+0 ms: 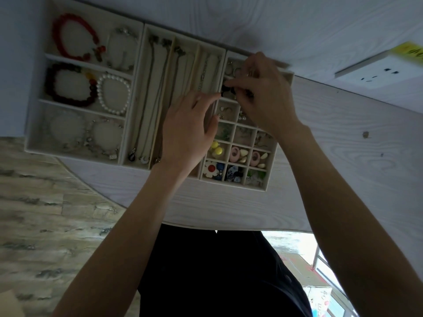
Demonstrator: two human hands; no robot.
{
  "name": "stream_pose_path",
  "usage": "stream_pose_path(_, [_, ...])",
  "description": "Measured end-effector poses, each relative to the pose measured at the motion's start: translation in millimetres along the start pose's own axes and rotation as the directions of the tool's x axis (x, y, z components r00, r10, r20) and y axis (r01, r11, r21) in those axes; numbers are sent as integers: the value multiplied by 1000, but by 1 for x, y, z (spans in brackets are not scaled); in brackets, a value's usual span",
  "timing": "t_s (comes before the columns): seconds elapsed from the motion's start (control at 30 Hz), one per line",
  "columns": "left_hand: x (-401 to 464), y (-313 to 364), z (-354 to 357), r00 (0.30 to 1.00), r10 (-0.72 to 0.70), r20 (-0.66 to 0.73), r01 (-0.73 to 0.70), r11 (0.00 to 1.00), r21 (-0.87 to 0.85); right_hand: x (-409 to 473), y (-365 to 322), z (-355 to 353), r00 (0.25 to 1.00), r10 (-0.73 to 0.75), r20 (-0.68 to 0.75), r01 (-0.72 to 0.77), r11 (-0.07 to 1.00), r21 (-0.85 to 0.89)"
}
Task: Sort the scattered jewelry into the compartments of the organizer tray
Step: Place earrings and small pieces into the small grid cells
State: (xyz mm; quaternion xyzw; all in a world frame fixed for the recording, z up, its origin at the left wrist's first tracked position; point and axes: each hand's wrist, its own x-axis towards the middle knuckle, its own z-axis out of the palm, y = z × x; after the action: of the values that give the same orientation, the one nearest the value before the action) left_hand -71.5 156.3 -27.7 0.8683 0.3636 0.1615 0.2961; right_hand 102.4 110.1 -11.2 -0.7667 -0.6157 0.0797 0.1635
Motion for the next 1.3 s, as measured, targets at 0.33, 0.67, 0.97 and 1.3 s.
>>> stream_pose_path(0.33, [-1, -1, 2, 1000, -3, -2, 3, 1000, 4, -14, 4, -11, 1000, -2, -19, 0, 996, -93])
stream_pose_path(0.67, [-1, 1, 0, 1000, 0, -9, 0, 1000, -15, -11, 3, -10, 986, -76, 148, 104, 975, -197])
stream_pose_path(0.97, [-1, 0, 1, 1000, 3, -7, -3, 1000, -6, -8, 4, -6, 996, -51, 70, 59, 992, -111])
stream_pose_path(1.3, [-1, -1, 2, 1000, 11, -16, -11, 1000, -9, 12, 11, -13, 960, -186, 210, 212, 972, -104])
